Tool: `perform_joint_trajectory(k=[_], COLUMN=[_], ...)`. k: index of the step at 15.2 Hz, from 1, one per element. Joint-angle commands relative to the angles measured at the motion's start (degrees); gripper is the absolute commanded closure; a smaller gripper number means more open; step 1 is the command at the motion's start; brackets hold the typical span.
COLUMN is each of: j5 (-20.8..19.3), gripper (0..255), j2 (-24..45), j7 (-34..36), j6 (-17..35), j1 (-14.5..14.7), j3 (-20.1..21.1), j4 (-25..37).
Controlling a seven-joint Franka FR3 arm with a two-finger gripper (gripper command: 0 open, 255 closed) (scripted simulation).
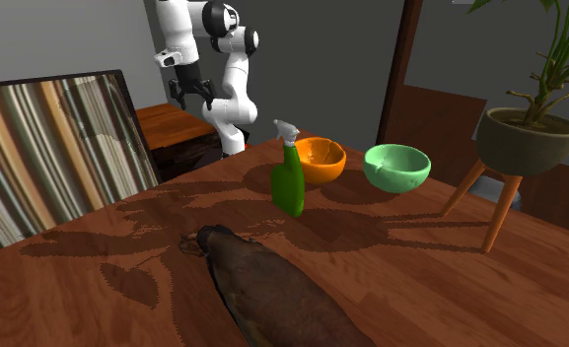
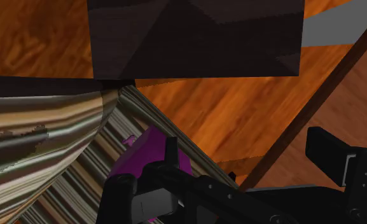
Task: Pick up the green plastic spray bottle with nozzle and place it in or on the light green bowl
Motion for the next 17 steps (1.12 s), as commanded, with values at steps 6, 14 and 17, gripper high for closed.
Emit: perform_joint_trajectory(k=[6, 14, 17], j5=[2.34, 6.34, 7.91], gripper=[0, 0, 0], j2=[5.53, 15.57, 19.47], j7=[-3.58, -10.00, -12.61], j6=[10.10, 24.43, 29.08], j1=[3.37, 8.78, 10.75], j3=[0.41, 1.48, 2.02], j4=[-0.29, 2.26, 4.07])
